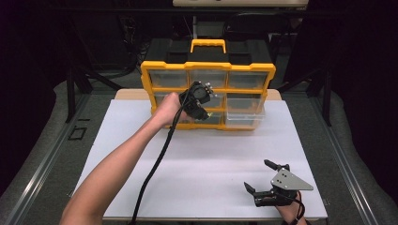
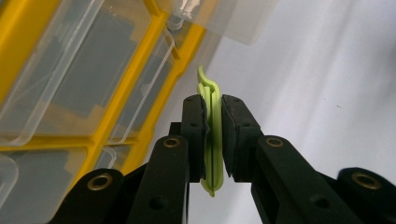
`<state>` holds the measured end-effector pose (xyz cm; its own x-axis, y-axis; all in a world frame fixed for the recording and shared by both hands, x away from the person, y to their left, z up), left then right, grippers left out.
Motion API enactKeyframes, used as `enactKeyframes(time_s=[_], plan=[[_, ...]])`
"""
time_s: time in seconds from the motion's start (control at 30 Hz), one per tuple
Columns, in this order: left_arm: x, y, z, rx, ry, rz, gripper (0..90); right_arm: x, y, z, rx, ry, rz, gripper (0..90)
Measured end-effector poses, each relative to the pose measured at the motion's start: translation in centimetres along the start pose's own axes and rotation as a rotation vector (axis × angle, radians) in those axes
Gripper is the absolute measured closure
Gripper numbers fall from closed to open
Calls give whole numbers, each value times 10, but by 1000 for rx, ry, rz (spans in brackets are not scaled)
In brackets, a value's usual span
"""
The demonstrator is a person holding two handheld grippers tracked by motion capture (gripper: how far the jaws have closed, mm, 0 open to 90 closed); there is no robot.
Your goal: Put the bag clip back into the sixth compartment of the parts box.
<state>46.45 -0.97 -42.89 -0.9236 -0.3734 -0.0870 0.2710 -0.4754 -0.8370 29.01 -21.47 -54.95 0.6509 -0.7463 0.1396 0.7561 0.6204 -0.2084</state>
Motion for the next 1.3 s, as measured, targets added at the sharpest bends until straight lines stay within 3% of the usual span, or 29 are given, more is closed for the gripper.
enactKeyframes(time_s=[0.63, 1.3], plan=[[-10, -14, 26, 24, 12, 16, 802, 0, 0, 0, 1, 0, -3, 0], [-12, -21, 49, 27, 38, 28, 801, 1, -1, 0, 0, 1, -4, 0]])
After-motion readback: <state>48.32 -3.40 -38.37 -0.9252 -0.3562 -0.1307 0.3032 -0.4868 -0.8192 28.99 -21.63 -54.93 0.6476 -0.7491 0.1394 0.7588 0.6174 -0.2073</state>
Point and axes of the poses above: each handheld gripper's, and its own axes: y roughly forward along the jaws, z roughly out of its top, x roughly to its right, the point moved 7 cm from there along y, roughly forward along the jaws, and after that the axes turned 7 degrees about x, right-handed, at the moved point
